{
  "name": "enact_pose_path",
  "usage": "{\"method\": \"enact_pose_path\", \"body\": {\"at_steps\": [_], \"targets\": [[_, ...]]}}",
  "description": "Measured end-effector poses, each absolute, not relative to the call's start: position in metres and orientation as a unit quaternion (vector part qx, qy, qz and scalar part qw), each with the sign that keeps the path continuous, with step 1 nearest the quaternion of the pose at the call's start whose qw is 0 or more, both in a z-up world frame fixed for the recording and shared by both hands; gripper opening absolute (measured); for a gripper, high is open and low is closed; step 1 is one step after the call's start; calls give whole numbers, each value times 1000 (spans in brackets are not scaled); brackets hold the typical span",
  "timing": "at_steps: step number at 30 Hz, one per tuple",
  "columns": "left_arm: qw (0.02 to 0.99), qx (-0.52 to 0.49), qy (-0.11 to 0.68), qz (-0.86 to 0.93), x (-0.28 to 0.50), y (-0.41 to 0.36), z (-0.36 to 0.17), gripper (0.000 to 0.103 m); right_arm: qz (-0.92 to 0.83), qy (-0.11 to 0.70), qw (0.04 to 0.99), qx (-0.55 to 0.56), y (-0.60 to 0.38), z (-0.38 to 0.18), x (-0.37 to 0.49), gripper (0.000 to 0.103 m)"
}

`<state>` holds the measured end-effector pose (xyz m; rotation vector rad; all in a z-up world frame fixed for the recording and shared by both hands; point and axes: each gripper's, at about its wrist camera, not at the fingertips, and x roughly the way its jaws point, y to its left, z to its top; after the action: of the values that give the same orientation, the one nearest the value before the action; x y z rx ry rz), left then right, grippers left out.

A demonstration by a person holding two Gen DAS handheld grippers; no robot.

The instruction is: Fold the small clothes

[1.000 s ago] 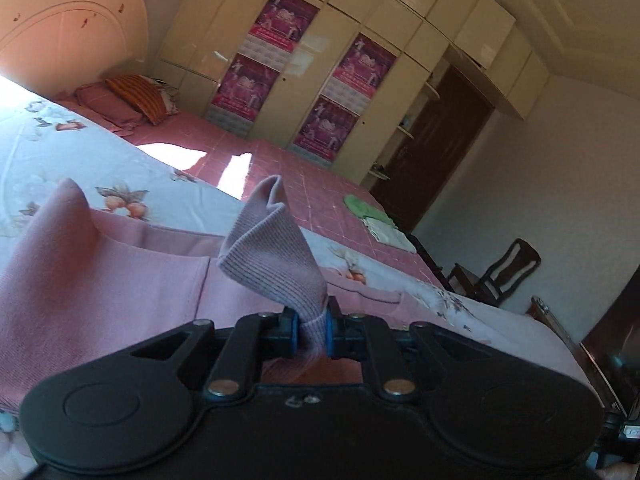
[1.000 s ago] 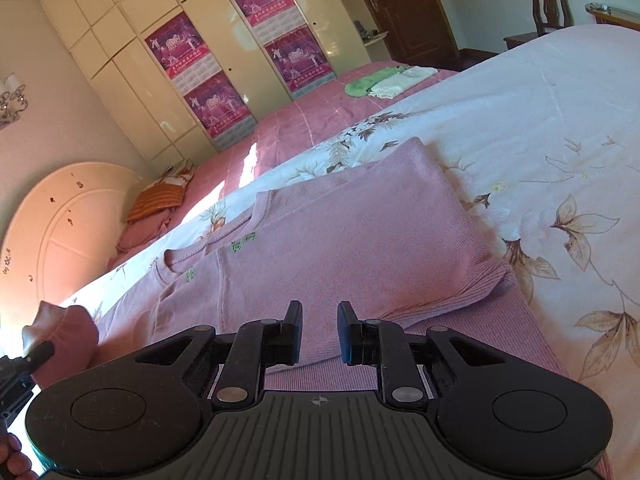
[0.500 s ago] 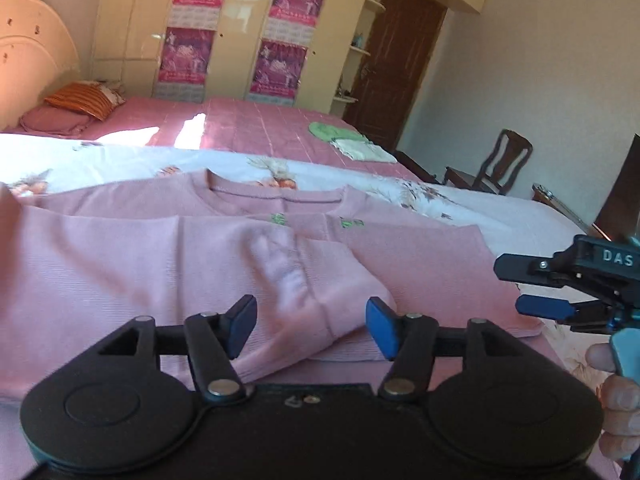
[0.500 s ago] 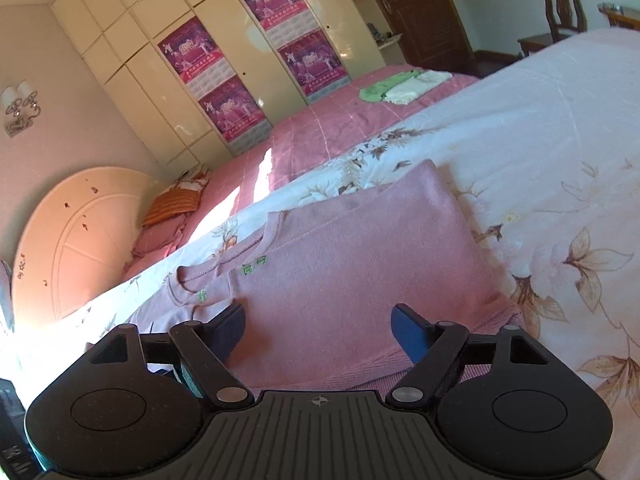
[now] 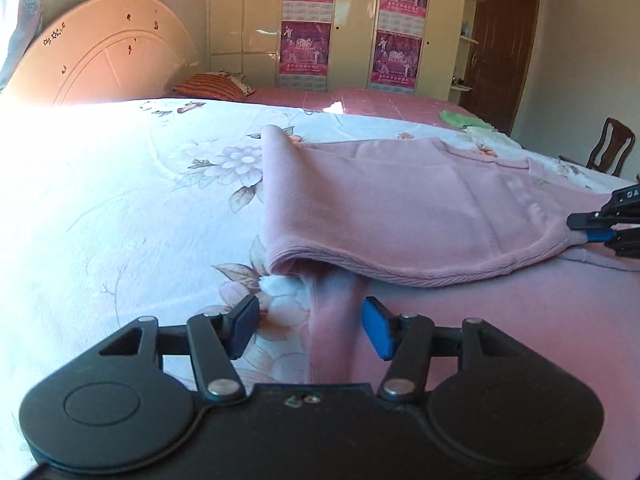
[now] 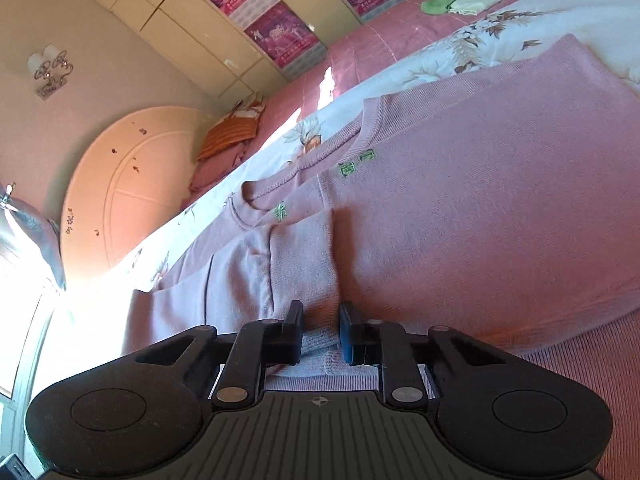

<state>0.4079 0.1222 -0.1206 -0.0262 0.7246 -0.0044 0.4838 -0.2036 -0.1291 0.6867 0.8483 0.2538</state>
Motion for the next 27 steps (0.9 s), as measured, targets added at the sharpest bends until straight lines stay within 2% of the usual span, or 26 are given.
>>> {"method": "enact_pose_path", "body": {"at_steps": [1, 5, 7, 9, 12, 16, 19, 20, 22, 24, 26, 27], "targets": [[935, -14, 356, 0, 412, 124, -121, 51, 122, 400, 854, 311, -202, -125, 485, 5], [938, -18, 347, 1, 420, 126, -119, 45, 113, 368, 886, 257, -203, -100, 477, 4], [936, -31, 350, -3, 422, 129, -121, 35, 95, 339, 904, 242, -211, -87, 469, 4], [934, -31, 356, -7, 422, 132, -124, 33, 73, 319, 917, 227, -220, -82, 461, 4], [934, -26, 356, -12, 422, 130, -122, 31, 59, 357, 907, 214, -228, -100, 467, 4], [940, -11, 340, -28, 420, 124, -114, 30, 63, 372, 901, 212, -225, -118, 465, 4], [930, 5, 366, -33, 430, 118, -118, 30, 58, 378, 899, 215, -227, -124, 467, 4], [930, -8, 365, -42, 431, 121, -115, 30, 57, 381, 897, 216, -228, -125, 469, 4], [934, -54, 347, -68, 428, 130, -104, 37, 63, 385, 894, 219, -231, -123, 469, 4], [937, -88, 328, -76, 424, 140, -94, 37, 71, 374, 897, 224, -238, -117, 466, 5], [943, -99, 311, -71, 426, 145, -88, 38, 69, 363, 901, 228, -244, -111, 468, 14], [943, -105, 307, -71, 429, 147, -88, 38, 71, 357, 902, 233, -247, -111, 472, 34]]}}
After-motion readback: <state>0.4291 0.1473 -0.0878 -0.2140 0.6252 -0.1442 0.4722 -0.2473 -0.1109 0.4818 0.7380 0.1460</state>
